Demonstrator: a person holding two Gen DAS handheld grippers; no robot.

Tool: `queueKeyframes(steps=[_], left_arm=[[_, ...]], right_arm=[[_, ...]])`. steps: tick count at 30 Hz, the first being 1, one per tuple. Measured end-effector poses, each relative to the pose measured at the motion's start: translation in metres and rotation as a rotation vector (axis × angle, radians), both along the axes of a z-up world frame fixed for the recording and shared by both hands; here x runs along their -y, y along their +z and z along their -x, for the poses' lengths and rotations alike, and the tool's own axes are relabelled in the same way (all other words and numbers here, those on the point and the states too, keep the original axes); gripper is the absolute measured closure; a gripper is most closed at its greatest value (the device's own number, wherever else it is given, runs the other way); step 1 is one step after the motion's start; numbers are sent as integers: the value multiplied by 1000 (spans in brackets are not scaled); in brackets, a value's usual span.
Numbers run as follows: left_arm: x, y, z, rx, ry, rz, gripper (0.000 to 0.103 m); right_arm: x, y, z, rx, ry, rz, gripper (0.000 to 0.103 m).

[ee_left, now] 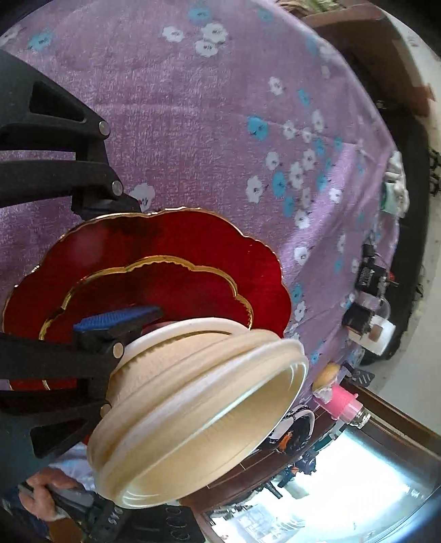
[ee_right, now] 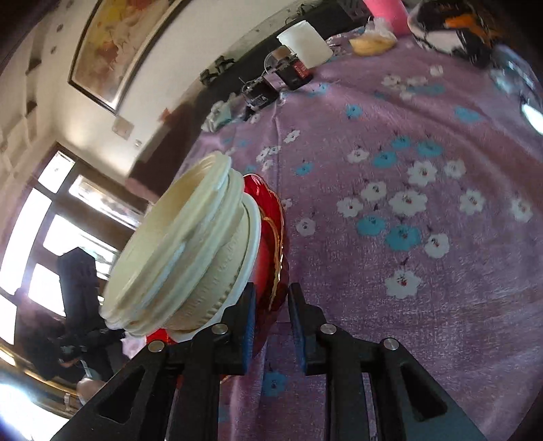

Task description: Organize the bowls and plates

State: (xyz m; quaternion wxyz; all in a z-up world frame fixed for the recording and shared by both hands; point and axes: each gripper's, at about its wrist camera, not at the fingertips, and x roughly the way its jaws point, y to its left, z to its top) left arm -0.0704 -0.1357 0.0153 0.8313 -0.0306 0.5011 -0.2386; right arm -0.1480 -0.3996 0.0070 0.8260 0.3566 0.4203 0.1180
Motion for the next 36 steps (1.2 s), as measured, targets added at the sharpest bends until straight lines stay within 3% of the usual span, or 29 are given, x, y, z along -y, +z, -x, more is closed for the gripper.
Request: queueKeyframes(steps=[2,4,5,10,12,14,18,24,27,30,36], left_arm=[[-4,3,4,16,-6,13,57],[-10,7,12,49,-9,16,43],[-14,9,17,68,-9,19,41],[-27,11,46,147,2,30,36],[-27,11,63,233,29,-6,34],[-25,12,82,340,75,-85,23],[-22,22,104,498,123,-141,5],[-6,25,121,616,154,-283,4],[1,24,122,636,134,-322,2],[3,21,118,596,104,-328,0],[-3,18,110,532,91,-277,0]], right_arm=[[5,0,5,7,-7,-30,76],[10,5,15,25,-17,0,54],[13,7,19,37,-22,8,50],[23,15,55,91,-88,65,47],[23,19,67,124,-126,124,44],[21,24,76,152,-160,173,37],[7,35,94,248,-209,284,24],[-19,48,107,358,-221,414,12],[-20,49,109,369,-225,415,12],[-21,50,111,377,-224,423,11],[-22,47,105,355,-190,410,10]])
